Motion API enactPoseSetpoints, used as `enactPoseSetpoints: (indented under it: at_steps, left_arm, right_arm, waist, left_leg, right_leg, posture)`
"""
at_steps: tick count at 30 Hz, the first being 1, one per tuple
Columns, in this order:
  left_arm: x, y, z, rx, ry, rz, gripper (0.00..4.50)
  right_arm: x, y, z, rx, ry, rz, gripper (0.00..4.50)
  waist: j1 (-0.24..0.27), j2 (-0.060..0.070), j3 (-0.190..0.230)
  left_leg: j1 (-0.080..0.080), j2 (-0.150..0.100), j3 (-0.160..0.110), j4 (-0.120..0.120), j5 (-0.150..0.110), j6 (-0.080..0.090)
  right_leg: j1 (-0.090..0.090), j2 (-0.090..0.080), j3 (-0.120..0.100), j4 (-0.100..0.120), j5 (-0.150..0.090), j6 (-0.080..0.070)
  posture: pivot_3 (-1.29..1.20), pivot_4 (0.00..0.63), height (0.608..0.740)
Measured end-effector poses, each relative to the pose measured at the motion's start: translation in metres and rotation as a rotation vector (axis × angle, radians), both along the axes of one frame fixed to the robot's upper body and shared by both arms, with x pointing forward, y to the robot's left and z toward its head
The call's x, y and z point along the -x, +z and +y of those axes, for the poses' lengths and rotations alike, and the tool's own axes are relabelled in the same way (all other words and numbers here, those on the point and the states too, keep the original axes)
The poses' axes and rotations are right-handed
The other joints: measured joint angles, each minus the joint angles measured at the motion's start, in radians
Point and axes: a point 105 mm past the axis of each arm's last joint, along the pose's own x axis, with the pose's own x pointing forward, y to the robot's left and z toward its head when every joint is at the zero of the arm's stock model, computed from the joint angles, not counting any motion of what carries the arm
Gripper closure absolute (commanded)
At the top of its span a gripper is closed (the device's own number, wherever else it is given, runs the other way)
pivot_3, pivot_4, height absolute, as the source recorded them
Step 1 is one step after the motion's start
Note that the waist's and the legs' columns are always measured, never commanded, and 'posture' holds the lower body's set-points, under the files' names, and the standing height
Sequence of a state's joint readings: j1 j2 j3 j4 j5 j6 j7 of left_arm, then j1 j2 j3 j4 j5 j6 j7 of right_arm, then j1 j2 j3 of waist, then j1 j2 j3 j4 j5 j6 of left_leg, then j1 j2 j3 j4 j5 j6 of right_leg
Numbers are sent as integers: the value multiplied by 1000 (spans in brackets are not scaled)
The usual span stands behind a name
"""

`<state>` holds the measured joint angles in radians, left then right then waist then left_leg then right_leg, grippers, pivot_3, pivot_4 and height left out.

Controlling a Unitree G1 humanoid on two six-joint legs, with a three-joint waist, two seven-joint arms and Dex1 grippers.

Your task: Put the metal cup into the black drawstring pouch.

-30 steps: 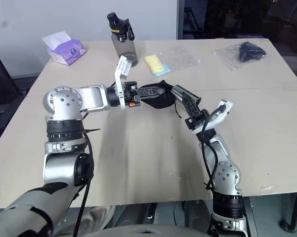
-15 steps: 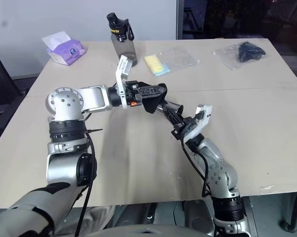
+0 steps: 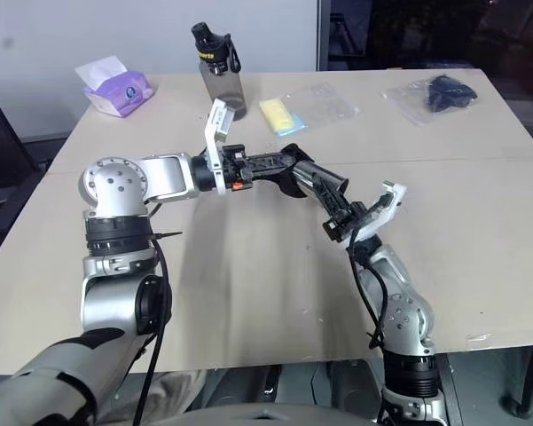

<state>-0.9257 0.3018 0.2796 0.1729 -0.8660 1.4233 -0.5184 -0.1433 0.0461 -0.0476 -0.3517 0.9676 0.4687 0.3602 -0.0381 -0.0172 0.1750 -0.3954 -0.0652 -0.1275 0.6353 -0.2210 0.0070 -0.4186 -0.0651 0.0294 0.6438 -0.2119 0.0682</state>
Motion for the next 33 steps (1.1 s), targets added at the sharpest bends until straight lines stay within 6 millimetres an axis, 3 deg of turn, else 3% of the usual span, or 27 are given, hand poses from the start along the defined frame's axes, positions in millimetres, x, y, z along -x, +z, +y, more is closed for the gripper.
enactPoseSetpoints:
  at_steps: [11,14,20,28,33]
  left_arm:
    - [-1,-1,-2,16,1,7,4468]
    - [-2,0,-1,23,11,9,4468]
    - [-2,-3,-1,30,15,21,4468]
    - [0,-7,-4,43,2,33,4468]
    - [2,-8,-8,51,-10,38,4468]
  right_arm:
    - [6,-9,9,63,67,25,4500]
    - [3,-22,16,156,63,47,4500]
    - [-5,-22,18,191,19,41,4500]
    - [-18,-13,20,136,-32,67,4500]
    - [-35,-4,6,-55,-31,187,4500]
  waist:
    - [0,0,0]
    - [0,0,0]
    - [0,0,0]
    - [0,0,0]
    - [1,0,0]
  left_leg:
    - [0,0,0,0,0,0]
    - [0,0,1,0,0,0]
    - [0,0,0,0,0,0]
    - [0,0,0,0,0,0]
    - [0,0,0,0,0,0]
  right_leg:
    - [0,0,0,0,0,0]
    - [0,0,0,0,0,0]
    - [0,0,0,0,0,0]
    - [0,0,0,0,0,0]
    - [0,0,0,0,0,0]
  posture:
    - [0,150,740]
    - [0,150,740]
    - [0,150,740]
    - [0,150,740]
    - [0,150,740]
